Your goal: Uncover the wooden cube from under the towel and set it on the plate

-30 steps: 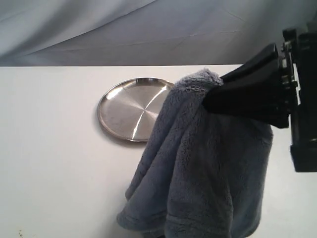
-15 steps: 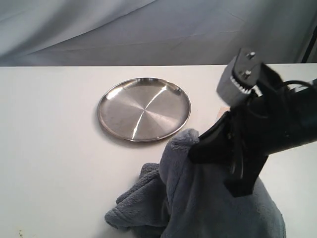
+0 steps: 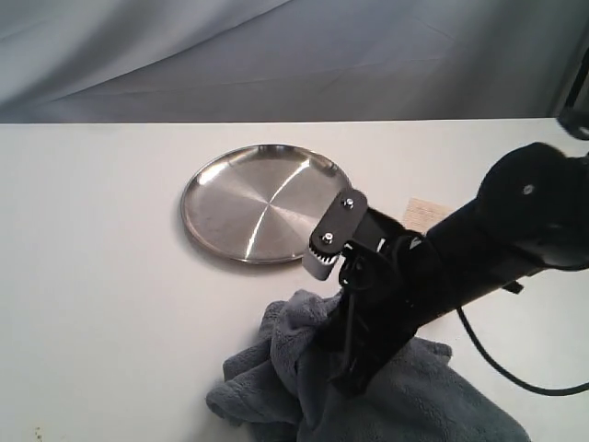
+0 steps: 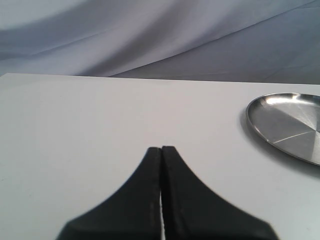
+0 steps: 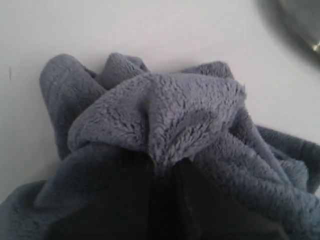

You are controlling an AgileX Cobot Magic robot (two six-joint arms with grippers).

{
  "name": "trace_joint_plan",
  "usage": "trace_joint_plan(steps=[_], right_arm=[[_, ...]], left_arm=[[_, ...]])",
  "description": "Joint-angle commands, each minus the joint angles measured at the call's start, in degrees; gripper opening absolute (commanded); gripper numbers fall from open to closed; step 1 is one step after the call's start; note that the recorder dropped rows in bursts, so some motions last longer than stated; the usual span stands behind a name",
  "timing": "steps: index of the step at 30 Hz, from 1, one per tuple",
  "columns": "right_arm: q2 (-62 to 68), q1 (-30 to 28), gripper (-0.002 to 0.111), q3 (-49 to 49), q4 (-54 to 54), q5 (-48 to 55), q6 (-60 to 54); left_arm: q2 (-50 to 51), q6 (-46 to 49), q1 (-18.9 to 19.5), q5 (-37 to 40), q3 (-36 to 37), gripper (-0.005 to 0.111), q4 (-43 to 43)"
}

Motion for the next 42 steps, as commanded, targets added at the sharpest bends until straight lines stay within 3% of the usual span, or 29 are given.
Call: trace_joint_plan(steps=[1, 7, 14, 16, 19, 24, 27, 42], right_arm=[[6.81, 0.53, 0.0, 0.34, -0.21, -0.18, 1.14], [13.21, 0.53, 0.0, 0.22, -0.09, -0.8, 1.14], [12.02, 0.53, 0.0, 0.06, 3.89, -1.82, -0.36], [11.51, 0.53, 0.005, 0.06, 3.25, -1.7, -2.71], [11.02, 0.77, 0.024, 0.06, 3.25, -1.36, -4.66], [10.08, 1.91, 0.082, 0.06, 3.86, -1.61, -6.67], [9.01, 2.34, 0.101, 0.06, 3.69, -1.17, -6.79], [-6.87, 2.45, 0.104, 0.06, 6.47, 6.68, -6.6]], left_arm=[[-0.18, -0.01, -0.36, -0.42, 0.24, 0.0, -0.04], [-0.18, -0.01, -0.36, -0.42, 0.24, 0.0, -0.04], [-0.18, -0.01, -0.36, -0.42, 0.24, 0.0, -0.04], [-0.18, -0.01, -0.36, -0.42, 0.24, 0.0, -0.04], [-0.18, -0.01, -0.36, -0.42, 0.24, 0.0, -0.04], [-0.18, -0.01, -0.36, -0.42, 0.24, 0.0, -0.04], [-0.18, -0.01, -0.36, -0.42, 0.24, 0.0, -0.04], [-0.18, -0.01, -0.36, -0.42, 0.24, 0.0, -0.04]])
